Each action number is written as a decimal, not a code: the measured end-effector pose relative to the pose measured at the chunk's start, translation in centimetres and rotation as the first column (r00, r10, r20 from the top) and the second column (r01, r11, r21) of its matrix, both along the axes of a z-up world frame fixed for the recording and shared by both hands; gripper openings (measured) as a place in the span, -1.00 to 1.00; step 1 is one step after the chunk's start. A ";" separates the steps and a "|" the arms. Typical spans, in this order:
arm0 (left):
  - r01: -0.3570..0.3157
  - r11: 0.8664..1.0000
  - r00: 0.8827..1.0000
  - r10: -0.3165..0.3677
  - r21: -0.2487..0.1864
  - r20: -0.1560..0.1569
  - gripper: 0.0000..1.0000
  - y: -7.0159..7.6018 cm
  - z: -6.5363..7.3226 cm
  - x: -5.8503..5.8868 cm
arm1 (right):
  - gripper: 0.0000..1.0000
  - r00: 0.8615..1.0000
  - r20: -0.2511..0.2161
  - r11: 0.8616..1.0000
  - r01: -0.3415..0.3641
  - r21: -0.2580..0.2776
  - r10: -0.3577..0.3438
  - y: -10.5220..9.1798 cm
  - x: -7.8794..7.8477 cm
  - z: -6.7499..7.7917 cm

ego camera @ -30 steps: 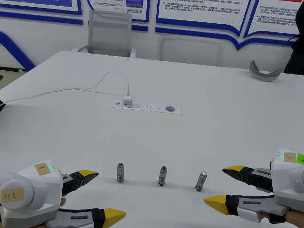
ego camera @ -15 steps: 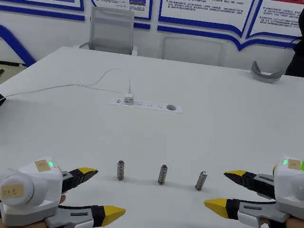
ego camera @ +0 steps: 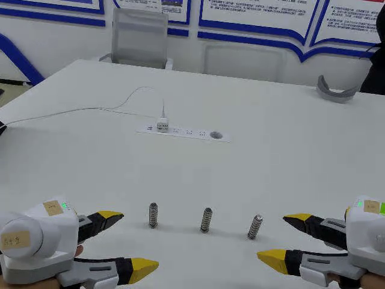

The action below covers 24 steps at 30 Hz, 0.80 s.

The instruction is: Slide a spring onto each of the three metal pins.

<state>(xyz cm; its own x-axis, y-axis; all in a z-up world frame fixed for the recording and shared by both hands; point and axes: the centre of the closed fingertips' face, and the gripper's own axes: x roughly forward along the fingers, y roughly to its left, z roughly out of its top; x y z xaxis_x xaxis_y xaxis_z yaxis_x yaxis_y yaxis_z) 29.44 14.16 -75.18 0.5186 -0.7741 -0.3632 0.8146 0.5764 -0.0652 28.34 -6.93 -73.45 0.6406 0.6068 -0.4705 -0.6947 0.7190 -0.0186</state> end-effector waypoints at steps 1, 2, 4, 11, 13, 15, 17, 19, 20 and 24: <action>0.001 1.000 1.000 -0.001 0.001 0.000 0.45 -0.1 0.0 0.0 | 0.21 1.000 0.000 1.000 0.001 0.001 -0.001 0.0 0.0 0.0; 0.002 1.000 1.000 -0.002 0.002 0.000 0.45 -0.1 0.0 0.0 | 0.21 1.000 -0.001 1.000 0.002 0.002 -0.002 -0.1 0.0 0.0; 0.003 1.000 1.000 -0.003 0.003 0.001 0.45 -0.2 0.0 0.0 | 0.21 1.000 -0.001 1.000 0.001 0.002 -0.001 -0.1 0.0 0.0; -0.002 1.000 1.000 0.002 0.001 0.003 0.45 -0.1 0.1 0.1 | 0.21 1.000 0.004 1.000 -0.001 0.005 0.001 0.0 0.2 0.1; -0.003 1.000 1.000 0.003 0.001 0.003 0.45 0.0 0.1 0.1 | 0.22 1.000 0.004 1.000 -0.003 0.004 0.003 0.1 0.2 0.1; -0.003 1.000 1.000 0.003 0.002 0.003 0.45 0.0 0.1 0.1 | 0.22 1.000 0.003 1.000 -0.004 0.004 0.004 0.1 0.2 0.0; -0.003 1.000 1.000 0.003 0.001 0.003 0.45 0.0 0.1 0.1 | 0.22 1.000 0.003 1.000 -0.004 0.003 0.004 0.1 0.1 0.0; -0.003 1.000 1.000 0.003 0.001 0.003 0.45 -0.1 0.1 0.1 | 0.22 1.000 0.003 1.000 -0.002 0.003 0.002 0.1 0.1 0.0; -0.003 1.000 1.000 0.003 0.000 0.004 0.45 -0.1 0.2 0.1 | 0.22 1.000 0.003 1.000 -0.001 0.002 0.001 0.1 0.1 0.0; 0.000 1.000 1.000 0.000 -0.002 0.004 0.45 -0.2 0.2 0.2 | 0.22 1.000 0.001 1.000 -0.001 -0.001 0.001 0.0 0.0 -0.1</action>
<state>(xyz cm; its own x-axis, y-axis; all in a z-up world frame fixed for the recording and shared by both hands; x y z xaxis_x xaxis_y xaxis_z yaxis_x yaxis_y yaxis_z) 29.60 13.98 -75.03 0.5202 -0.7745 -0.3599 0.8148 0.5764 -0.0629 28.38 -6.91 -73.53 0.6406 0.6069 -0.4705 -0.6951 0.7186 -0.0195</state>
